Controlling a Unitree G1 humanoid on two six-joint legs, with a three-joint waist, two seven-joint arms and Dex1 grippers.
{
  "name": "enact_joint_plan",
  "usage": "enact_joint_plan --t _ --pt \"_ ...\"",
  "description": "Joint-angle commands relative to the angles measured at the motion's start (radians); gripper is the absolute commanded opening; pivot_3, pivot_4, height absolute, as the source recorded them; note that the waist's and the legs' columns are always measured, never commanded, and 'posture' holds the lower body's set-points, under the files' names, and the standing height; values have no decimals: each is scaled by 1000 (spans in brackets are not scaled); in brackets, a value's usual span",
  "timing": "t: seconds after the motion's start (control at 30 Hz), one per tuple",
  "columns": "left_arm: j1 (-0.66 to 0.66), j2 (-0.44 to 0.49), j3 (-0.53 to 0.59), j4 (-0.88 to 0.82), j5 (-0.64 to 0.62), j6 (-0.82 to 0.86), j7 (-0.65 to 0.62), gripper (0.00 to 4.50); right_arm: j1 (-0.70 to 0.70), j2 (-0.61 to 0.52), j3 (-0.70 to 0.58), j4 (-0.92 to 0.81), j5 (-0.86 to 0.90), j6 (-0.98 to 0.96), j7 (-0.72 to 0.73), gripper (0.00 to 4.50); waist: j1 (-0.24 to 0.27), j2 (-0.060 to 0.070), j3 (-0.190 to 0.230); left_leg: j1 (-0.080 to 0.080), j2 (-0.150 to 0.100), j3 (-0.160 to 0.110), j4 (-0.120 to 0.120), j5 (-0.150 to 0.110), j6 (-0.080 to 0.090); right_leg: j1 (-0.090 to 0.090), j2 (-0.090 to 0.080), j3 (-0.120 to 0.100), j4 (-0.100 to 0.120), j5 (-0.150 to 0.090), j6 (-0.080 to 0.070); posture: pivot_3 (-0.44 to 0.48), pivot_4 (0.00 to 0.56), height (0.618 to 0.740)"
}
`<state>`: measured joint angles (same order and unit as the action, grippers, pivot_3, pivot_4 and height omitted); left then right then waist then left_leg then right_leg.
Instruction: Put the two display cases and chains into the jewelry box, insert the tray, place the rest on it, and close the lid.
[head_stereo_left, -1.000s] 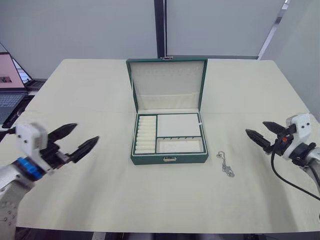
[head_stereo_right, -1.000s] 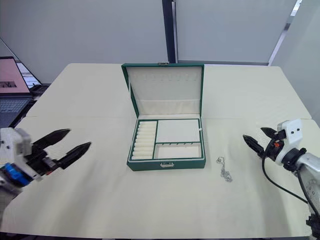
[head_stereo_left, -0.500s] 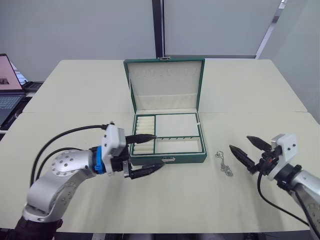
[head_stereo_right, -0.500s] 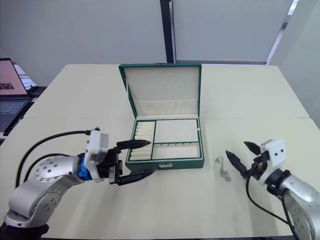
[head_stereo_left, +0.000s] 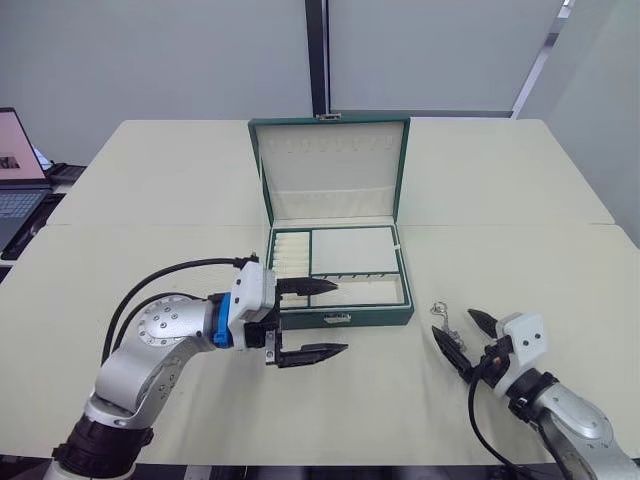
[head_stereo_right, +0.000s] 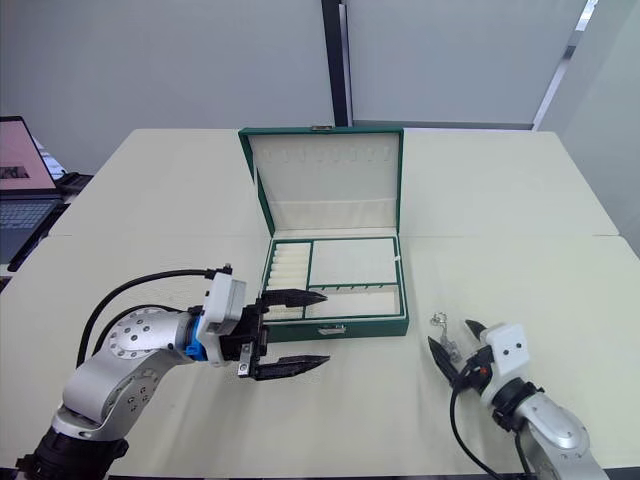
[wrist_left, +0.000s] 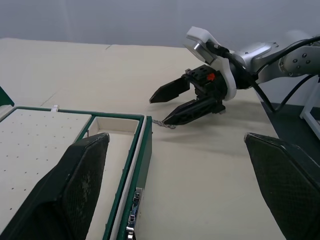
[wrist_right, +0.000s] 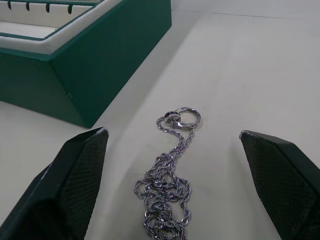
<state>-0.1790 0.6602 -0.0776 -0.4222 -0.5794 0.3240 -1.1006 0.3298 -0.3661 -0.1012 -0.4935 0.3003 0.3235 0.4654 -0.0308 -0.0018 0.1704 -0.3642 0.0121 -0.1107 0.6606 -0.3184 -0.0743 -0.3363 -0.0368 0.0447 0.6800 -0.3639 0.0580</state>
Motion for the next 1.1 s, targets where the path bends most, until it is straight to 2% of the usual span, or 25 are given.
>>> enact_joint_plan --t 0.03,0.37,1.1 --pt "-16 -9 -3 -14 7 -14 3 4500 -9 12 16 23 -24 -44 -11 4468 0 0 0 0 0 0 0 0 0 0 0 0 0 0 0 0 150 740" --pt "-6 -20 -16 -30 20 -12 18 4500 33 4 73 93 -97 -67 -13 4468 0 -1 -2 1 0 -1 0 0 0 1 0 0 0 0 0 0 150 740" --pt "-8 -41 -19 -50 26 -4 61 4500 61 -61 92 185 -136 -42 29 4468 4 -13 -14 2 0 -3 0 -1 1 3 0 -2 0 0 0 0 150 740"
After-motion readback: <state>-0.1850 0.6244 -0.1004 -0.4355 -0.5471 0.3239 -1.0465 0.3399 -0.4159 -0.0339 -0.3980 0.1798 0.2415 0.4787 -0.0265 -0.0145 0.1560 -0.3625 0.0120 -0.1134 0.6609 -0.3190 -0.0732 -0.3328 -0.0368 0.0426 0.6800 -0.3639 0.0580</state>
